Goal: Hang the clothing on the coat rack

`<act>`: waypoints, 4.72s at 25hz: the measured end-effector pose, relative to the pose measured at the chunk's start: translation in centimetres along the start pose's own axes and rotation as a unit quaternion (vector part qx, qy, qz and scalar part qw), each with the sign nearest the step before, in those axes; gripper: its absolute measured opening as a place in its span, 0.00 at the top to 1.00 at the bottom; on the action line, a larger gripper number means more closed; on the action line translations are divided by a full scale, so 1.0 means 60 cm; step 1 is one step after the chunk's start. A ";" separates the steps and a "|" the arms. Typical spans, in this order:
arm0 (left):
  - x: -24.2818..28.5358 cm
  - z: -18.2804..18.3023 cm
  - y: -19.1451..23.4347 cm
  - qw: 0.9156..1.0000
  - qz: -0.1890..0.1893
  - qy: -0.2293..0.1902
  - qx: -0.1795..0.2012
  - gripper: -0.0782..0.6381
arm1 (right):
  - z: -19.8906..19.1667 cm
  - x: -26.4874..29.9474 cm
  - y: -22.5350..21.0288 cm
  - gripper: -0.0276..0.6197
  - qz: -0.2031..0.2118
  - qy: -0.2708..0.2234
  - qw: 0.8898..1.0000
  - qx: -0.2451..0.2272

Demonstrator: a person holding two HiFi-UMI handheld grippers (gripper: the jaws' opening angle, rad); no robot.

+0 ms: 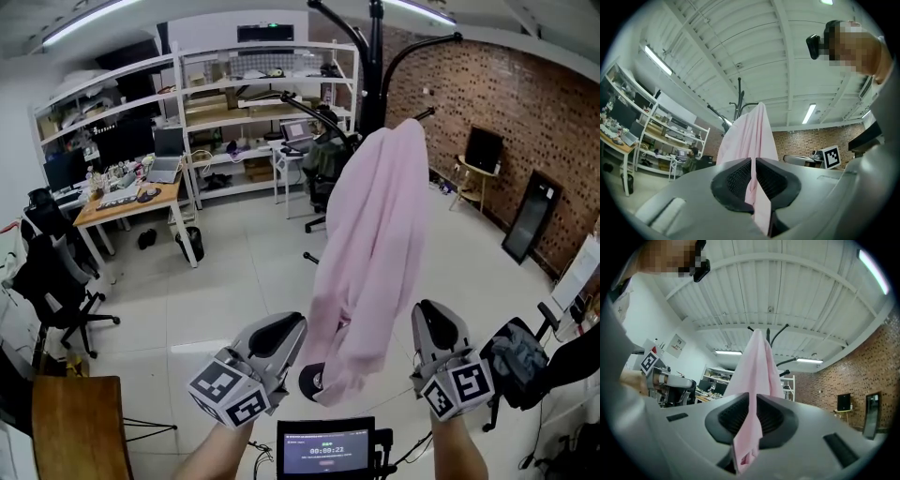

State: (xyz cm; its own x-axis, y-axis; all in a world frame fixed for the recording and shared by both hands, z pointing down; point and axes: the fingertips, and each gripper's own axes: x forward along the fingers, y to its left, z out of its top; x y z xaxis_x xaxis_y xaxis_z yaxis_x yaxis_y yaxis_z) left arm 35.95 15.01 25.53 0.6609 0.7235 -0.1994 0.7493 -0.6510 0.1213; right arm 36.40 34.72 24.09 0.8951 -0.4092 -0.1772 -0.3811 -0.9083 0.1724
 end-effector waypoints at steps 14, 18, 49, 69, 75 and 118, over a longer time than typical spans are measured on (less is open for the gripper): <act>-0.088 -0.008 -0.052 0.999 -0.036 0.016 -0.022 0.86 | 0.019 -0.074 0.092 0.90 -0.011 0.013 1.000 0.009; -0.101 -0.007 -0.072 0.999 -0.042 0.019 -0.026 0.86 | 0.024 -0.097 0.100 0.90 -0.013 0.013 1.000 0.018; -0.217 -0.031 -0.117 0.995 -0.067 0.037 -0.060 0.86 | 0.003 -0.180 0.232 0.90 -0.003 0.074 0.997 0.011; -0.259 -0.052 -0.125 0.993 -0.063 0.054 -0.080 0.86 | -0.027 -0.219 0.250 0.90 -0.018 0.082 0.995 0.046; -0.271 -0.057 -0.128 0.993 -0.062 0.061 -0.082 0.86 | -0.034 -0.229 0.255 0.90 -0.022 0.090 0.995 0.046; -0.317 -0.108 -0.152 0.986 -0.065 0.106 -0.108 0.88 | -0.070 -0.240 0.320 0.95 0.026 0.127 0.988 0.087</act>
State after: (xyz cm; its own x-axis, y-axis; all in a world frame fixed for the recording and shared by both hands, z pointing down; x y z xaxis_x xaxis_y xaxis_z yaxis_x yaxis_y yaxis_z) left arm 16.78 8.67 34.52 0.5351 0.8445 -0.0218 0.8050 -0.5019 0.3164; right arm 17.14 23.55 34.01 0.8939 -0.4409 0.0805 -0.4424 -0.8968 0.0012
